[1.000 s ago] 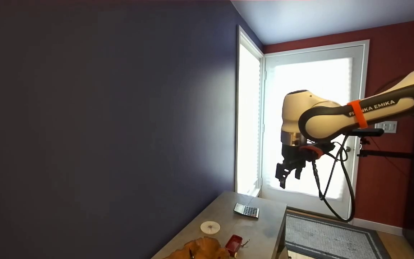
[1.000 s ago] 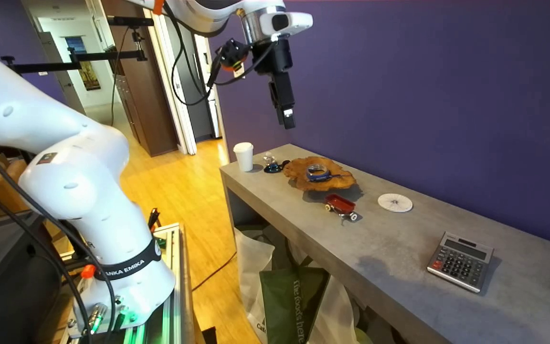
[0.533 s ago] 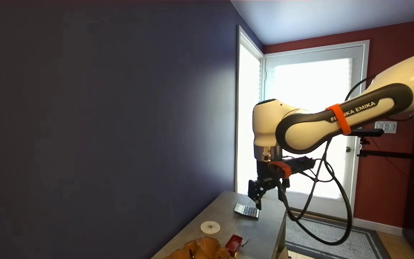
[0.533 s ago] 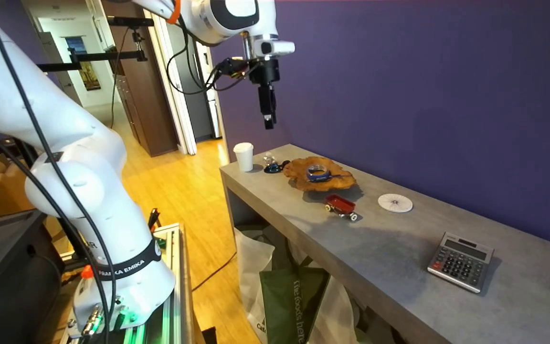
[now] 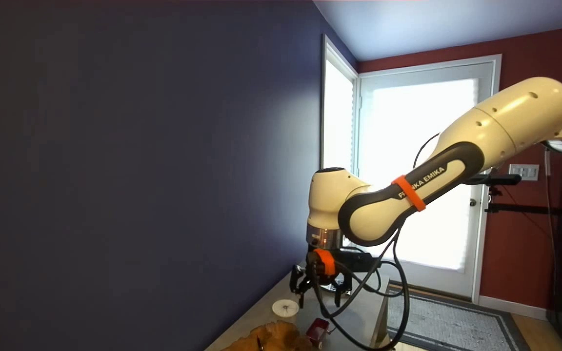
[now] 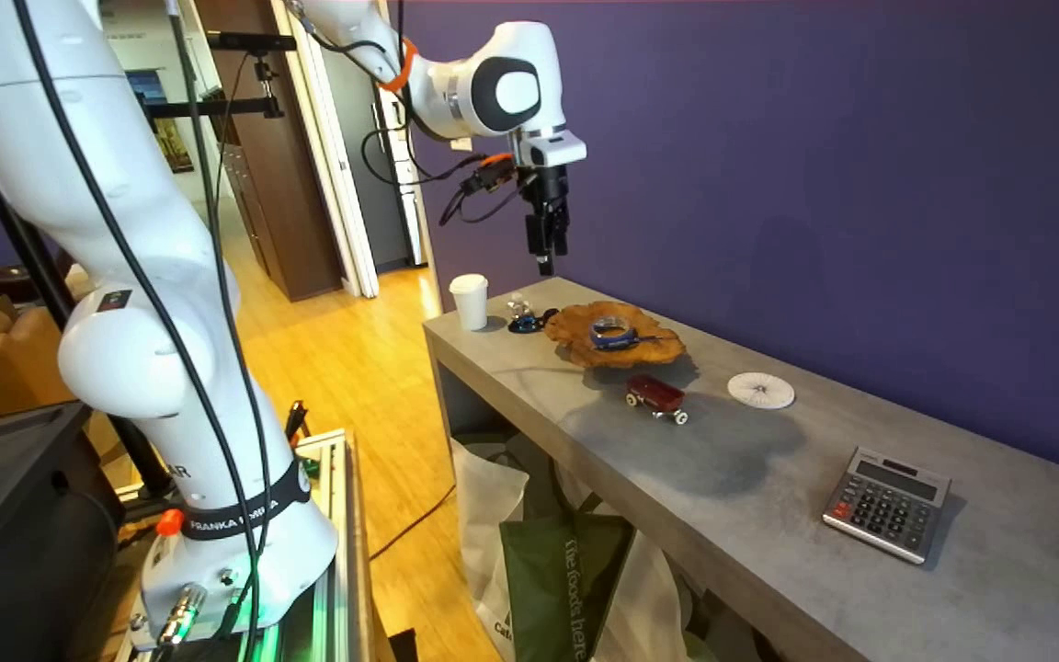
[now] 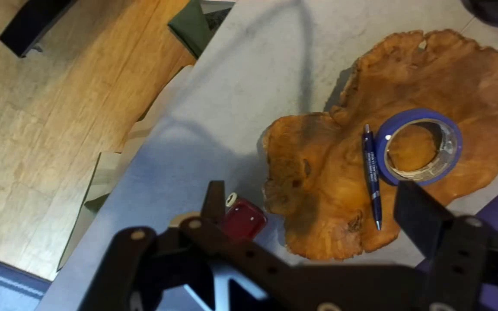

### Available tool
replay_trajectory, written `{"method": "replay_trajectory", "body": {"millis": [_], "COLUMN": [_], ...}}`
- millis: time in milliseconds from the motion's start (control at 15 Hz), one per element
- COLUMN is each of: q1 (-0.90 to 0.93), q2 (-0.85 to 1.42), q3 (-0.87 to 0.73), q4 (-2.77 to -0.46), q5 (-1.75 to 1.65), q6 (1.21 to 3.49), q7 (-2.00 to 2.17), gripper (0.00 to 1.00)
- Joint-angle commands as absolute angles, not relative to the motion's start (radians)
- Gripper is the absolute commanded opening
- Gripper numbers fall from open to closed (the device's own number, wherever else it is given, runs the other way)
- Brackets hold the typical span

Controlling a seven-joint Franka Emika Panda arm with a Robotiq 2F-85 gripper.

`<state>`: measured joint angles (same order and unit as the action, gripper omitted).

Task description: Remove the pen from the wooden bowl and put it on the red toy cart

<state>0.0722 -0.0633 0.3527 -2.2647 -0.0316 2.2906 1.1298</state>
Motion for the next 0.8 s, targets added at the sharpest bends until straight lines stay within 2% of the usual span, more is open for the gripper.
{"method": "replay_trajectory", "body": {"millis": [0,200,267,733], "q1": [0.129,0.171,0.178,0.197], "q2": [0.1,0.215,0.131,0.15], "q3": [0.3,0.245,0.239,0.217], "q4": [-2.184,-2.118,-2.189,-2.176], "q5": [-0.063,-0.129,-0.078,-0.081], "q6": [2.407,2.474,2.447,2.453], "q7": [1.156,1.167,1.131,1.125], "gripper": [1.0,1.0,1.0,1.0]}}
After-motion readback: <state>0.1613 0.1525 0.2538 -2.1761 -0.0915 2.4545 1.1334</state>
